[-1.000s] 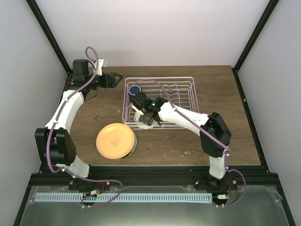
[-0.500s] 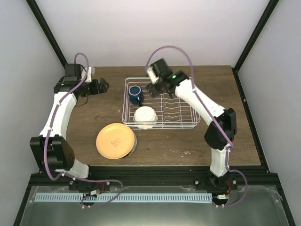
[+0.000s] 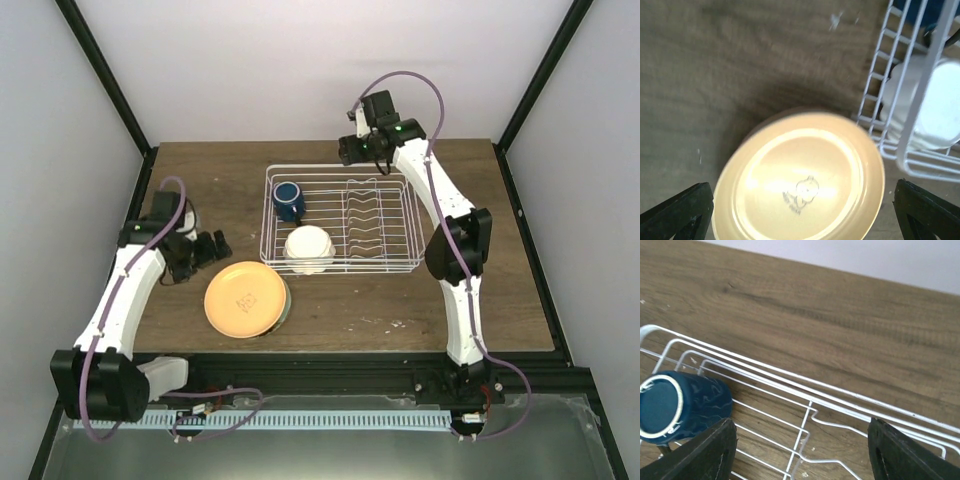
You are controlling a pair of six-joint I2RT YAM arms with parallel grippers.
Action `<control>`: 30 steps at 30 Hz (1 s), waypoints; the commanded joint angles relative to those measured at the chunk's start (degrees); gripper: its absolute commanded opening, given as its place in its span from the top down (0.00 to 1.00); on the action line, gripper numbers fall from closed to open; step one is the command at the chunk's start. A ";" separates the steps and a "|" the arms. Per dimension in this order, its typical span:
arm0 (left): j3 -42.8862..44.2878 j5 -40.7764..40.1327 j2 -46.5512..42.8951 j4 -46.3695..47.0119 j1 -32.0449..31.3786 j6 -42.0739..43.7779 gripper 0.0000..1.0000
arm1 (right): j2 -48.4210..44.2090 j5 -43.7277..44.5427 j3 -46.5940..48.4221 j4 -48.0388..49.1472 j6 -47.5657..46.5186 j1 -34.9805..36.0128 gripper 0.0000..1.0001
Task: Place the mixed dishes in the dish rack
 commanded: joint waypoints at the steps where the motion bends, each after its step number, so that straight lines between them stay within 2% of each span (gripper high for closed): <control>1: -4.77 -2.95 -3.32 -3.70 -2.89 -7.06 0.00 | -1.25 -0.23 -0.48 -0.46 1.42 -1.15 0.28; 5: -8.64 -5.80 -5.09 -4.75 -4.35 -10.13 0.00 | -2.98 -0.55 -3.58 0.76 1.58 -2.42 0.34; 15: -17.12 -10.31 -5.61 -1.44 -5.19 -13.46 0.00 | -6.95 0.82 -9.40 2.14 0.87 -3.01 0.34; 22: -22.95 -8.91 -5.09 4.47 -5.21 -15.26 0.01 | -7.43 0.71 -10.92 2.77 0.58 -3.04 0.34; 29: -24.32 -7.81 -4.22 7.92 -5.19 -16.58 0.13 | -7.18 0.94 -10.98 2.45 0.39 -3.07 0.34; 30: -24.28 -8.05 -4.22 8.03 -5.21 -16.63 0.17 | -7.23 1.10 -11.05 2.41 0.29 -3.07 0.34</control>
